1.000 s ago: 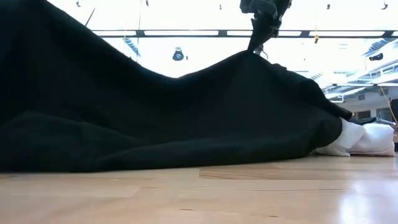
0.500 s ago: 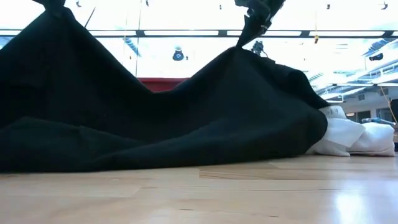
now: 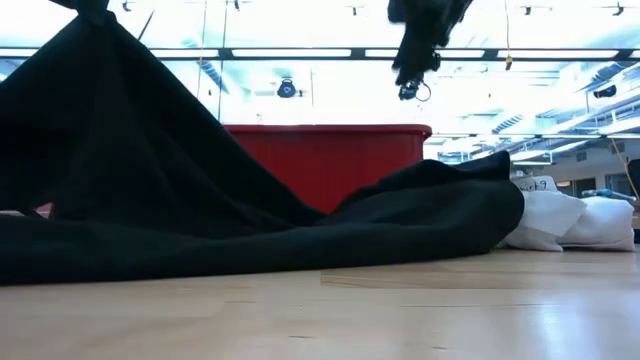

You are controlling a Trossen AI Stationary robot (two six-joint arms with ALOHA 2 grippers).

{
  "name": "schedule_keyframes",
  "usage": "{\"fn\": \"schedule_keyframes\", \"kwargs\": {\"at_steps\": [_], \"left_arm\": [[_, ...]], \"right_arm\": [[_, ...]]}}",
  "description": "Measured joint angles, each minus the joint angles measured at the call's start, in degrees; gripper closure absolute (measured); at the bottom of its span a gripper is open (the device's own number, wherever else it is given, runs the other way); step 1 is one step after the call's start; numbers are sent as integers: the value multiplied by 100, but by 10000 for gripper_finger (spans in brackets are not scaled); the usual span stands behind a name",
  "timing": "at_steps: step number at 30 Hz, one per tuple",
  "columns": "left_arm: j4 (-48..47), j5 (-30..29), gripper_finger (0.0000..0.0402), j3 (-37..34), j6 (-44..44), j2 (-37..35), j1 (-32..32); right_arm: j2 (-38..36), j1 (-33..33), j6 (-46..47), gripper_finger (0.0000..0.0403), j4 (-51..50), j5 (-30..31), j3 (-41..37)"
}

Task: Fold laundry
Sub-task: Fold the black shirt

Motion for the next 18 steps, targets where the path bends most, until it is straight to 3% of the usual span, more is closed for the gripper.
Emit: {"fn": "schedule_keyframes", "kwargs": {"at_steps": [4,7,12,18], "left_arm": [[4,-172,402,0,17,-27,44],[6,-202,402,0,211,-18,44],[4,-351,402,0,238,-18,146],[8,-491,402,0,-262,-103,221]], "right_arm": [[-266,874,187,138,-85,-751,-329],[-317,1625,522,144,298,-923,-813],[-298,2501,1070,147,2061,-367,-2035],[-165,2648,1885,147,4605,118,-3271]]}}
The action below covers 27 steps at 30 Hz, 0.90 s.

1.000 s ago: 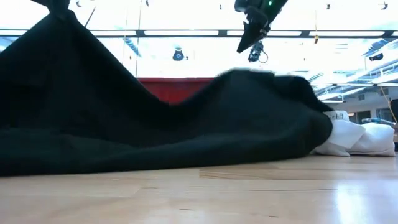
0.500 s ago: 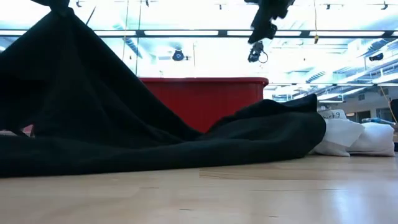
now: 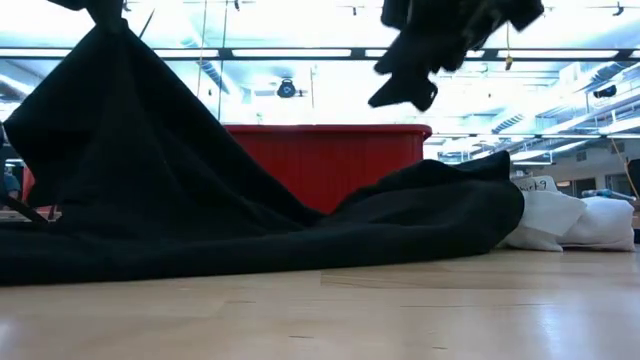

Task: Fold laundry
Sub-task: Fold the black shirt

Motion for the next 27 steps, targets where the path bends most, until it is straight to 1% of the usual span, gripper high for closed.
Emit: {"fn": "schedule_keyframes", "kwargs": {"at_steps": [4,8,12,17,23,27], "left_arm": [[-6,-159,402,0,-538,6,4],[-8,-241,402,0,-856,7,12],[-2,-330,402,0,-890,9,6],[-1,-357,402,0,-859,9,-58],[-4,-362,402,0,-897,9,-59],[-1,-339,402,0,-870,9,-59]], "right_arm": [[364,-2,272,147,973,343,-226],[993,-24,129,147,1317,406,72],[1599,-125,-113,147,1326,302,732],[2306,-324,-643,150,1384,236,1771],[3219,-615,-1342,169,1323,-280,3050],[3599,-705,-1733,182,1331,-512,3844]]}}
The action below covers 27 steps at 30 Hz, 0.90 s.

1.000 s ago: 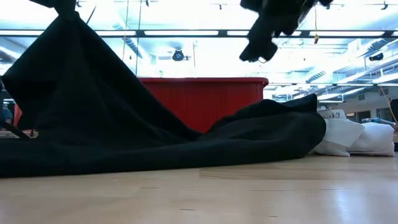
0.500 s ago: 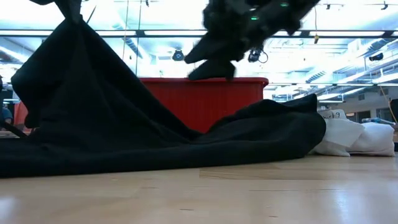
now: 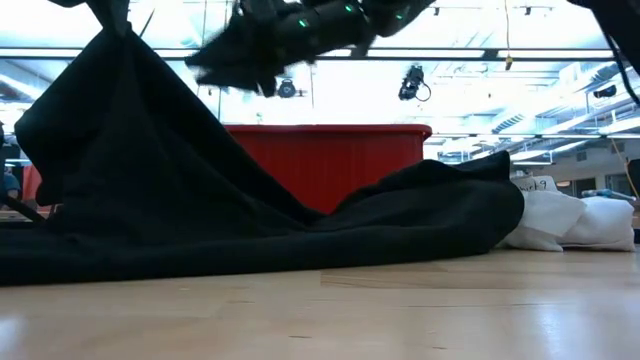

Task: Fold laundry
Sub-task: Fold the black shirt

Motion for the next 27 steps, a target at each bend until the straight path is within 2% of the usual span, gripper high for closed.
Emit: {"fn": "schedule_keyframes", "kwargs": {"at_steps": [5,10,18,22,27], "left_arm": [[1,-4,401,0,151,0,-102],[8,-353,401,0,237,0,-263],[10,-397,401,0,349,0,-400],[28,-411,401,0,477,0,-400],[203,-502,401,0,849,0,-400]], "right_arm": [[318,-57,-409,190,-40,-129,693],[758,-141,-456,190,-37,-298,1104],[886,-231,-541,196,442,-194,1243],[900,-246,-581,221,391,-274,1239],[900,-251,-724,274,446,-290,1238]]}}
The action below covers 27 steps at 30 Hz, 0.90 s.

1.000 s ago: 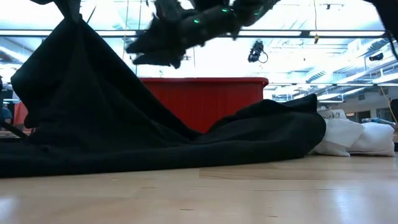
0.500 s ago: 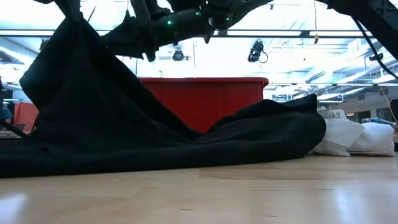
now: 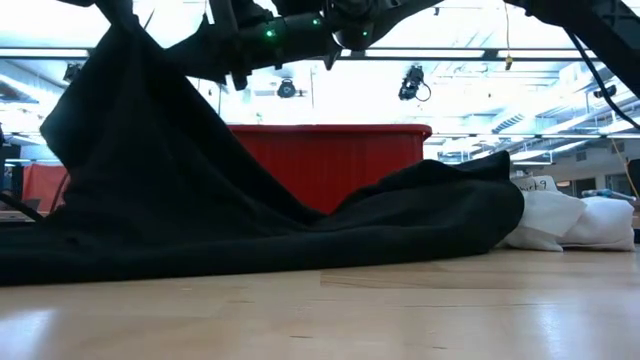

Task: Fold laundry
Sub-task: Fold the black shirt

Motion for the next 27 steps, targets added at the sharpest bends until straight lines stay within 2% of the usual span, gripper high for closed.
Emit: {"fn": "schedule_keyframes", "kwargs": {"at_steps": [7,10,17,19,23,25,27], "left_arm": [[34,-76,399,0,227,0,2],[-44,15,374,0,370,-2,3],[-98,179,256,0,256,-2,-50],[91,392,234,1,182,-9,-211],[518,914,218,2,-387,-9,-750],[675,917,219,4,-785,1,-1161],[846,679,220,-3,-1171,28,-1727]], "right_arm": [[0,-43,224,387,-25,-5,-4],[0,-47,429,389,-39,212,-4],[47,-28,498,396,-190,436,-9],[123,-28,504,396,-200,278,-1],[307,-23,586,396,-441,179,-26],[362,-23,559,396,-344,183,-16],[364,-26,559,396,-361,66,-10]]}}
